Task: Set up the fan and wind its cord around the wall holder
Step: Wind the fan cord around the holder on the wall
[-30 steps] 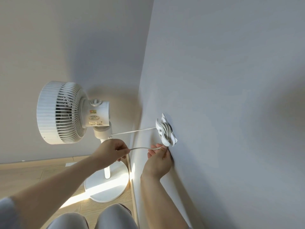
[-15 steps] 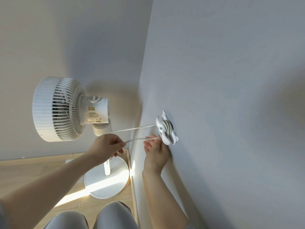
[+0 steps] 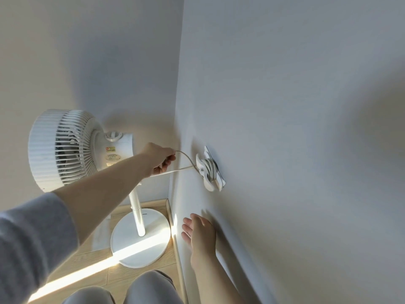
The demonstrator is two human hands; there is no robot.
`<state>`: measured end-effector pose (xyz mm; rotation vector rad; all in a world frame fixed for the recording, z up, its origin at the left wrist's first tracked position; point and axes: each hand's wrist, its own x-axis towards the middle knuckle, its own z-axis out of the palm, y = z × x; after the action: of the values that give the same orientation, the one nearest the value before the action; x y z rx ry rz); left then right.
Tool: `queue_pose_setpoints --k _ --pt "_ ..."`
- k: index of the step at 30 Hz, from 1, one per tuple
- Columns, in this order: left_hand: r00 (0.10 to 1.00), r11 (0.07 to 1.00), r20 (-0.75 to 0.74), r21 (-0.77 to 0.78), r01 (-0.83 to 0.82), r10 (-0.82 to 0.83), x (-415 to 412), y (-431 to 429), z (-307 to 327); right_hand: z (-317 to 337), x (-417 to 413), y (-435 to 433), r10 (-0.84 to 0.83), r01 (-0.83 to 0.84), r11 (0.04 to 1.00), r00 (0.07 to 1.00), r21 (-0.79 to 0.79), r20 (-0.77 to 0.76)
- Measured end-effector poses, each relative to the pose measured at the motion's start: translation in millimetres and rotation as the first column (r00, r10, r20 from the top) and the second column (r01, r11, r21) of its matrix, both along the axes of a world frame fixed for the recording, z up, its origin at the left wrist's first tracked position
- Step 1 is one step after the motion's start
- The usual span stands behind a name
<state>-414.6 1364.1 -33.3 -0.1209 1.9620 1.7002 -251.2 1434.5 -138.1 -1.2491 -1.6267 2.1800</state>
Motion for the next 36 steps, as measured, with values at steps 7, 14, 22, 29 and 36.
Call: queue_pose_setpoints --k 7,14,22,29,36 --pt "0.993 0.987 0.109 0.152 -0.057 0.040 -2.5 23.8 17.3 -16.3 3.2 2.1 -0.047 0.049 0.993 0.999 -0.110 0.018" --pt "0.985 0.997 -0.167 0.051 0.058 -0.049 3.8 48.5 43.9 -28.6 9.2 0.4 -0.081 0.088 0.987 0.995 -0.136 0.054" --pt "0.833 0.978 -0.512 -0.130 0.163 -0.207 23.8 31.3 53.5 -24.5 9.6 1.4 -0.077 0.081 0.982 0.997 -0.172 0.031" --pt "0.590 0.921 -0.711 -0.344 0.183 -0.382 64.4 12.8 59.3 -17.3 15.9 0.8 -0.075 0.074 0.983 0.997 -0.169 0.003" --pt "0.545 0.899 -0.717 -0.376 0.222 -0.435 91.2 -1.5 47.6 -15.7 39.5 -0.9 -0.031 0.031 0.989 1.000 -0.147 -0.002"
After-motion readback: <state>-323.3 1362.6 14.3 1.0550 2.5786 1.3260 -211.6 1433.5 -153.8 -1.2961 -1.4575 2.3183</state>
